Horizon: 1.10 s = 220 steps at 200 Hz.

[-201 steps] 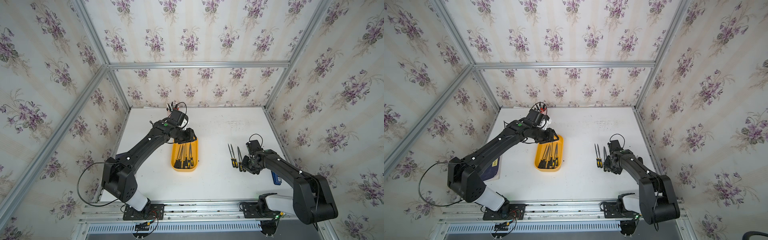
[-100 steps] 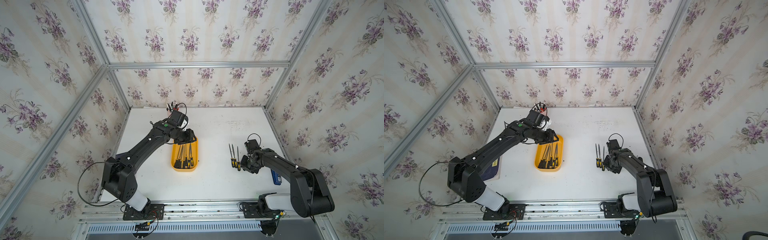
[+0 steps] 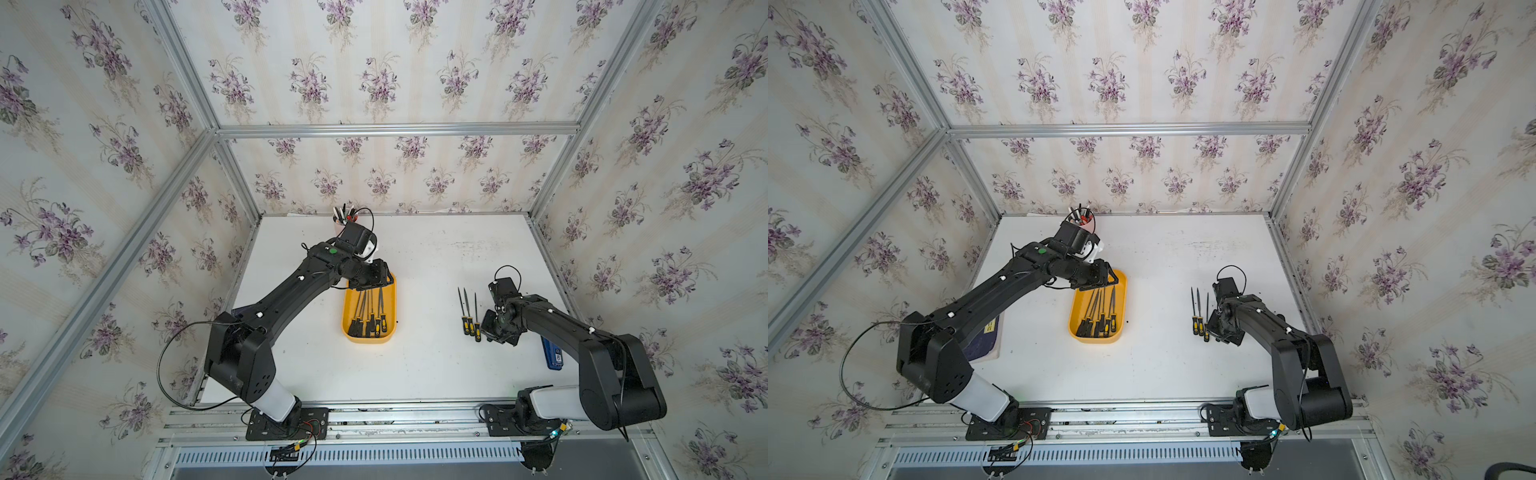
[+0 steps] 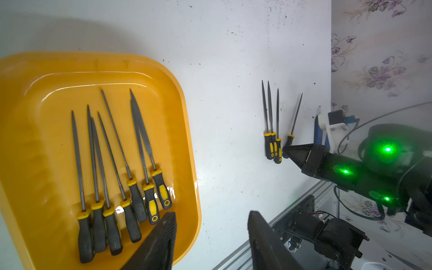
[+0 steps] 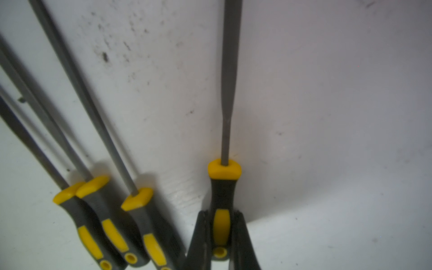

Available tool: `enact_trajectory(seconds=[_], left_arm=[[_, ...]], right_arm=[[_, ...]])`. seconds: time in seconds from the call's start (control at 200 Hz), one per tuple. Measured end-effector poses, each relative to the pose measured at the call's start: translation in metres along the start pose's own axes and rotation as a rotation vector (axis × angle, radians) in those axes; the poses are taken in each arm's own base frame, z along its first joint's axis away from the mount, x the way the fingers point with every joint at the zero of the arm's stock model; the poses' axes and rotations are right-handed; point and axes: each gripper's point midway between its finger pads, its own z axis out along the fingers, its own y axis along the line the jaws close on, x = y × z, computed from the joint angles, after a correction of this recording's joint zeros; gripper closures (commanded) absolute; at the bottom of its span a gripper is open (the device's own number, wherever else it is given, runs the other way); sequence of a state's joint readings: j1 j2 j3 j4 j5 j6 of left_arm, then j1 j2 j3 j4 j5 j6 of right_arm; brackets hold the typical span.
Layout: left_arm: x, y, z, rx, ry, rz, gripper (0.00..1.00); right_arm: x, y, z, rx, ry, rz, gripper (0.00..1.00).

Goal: Put the file tool into the storage box
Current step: Pick up the file tool from the center of the board, then place the file tool in the storage box.

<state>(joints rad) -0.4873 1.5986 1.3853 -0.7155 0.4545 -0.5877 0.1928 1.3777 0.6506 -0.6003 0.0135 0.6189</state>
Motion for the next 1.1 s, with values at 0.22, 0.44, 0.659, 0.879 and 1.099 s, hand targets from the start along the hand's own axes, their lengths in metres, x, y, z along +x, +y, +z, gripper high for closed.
enact_trajectory(seconds=[0.22,0.44,0.659,0.879,1.099], left_arm=[[-0.016,-0.029,0.003,0.172,-0.005,-0.029,0.46],[-0.032,-0.067,0.006,0.381,0.015,-0.078,0.45],[-0.043,-0.092,0.003,0.500,0.024,-0.112,0.45],[-0.040,-0.099,0.016,0.510,0.056,-0.138,0.46],[-0.035,-0.101,0.024,0.492,0.070,-0.134,0.50]], right_arm=[[-0.011,0.029,-0.046,-0.206,-0.106,-0.030,1.00],[0.000,0.077,-0.128,-0.566,-0.223,-0.127,1.00],[0.055,0.134,-0.179,-0.852,-0.186,-0.303,1.00],[0.094,0.170,-0.184,-0.921,-0.121,-0.399,1.00],[0.097,0.188,-0.186,-0.934,-0.122,-0.412,1.00]])
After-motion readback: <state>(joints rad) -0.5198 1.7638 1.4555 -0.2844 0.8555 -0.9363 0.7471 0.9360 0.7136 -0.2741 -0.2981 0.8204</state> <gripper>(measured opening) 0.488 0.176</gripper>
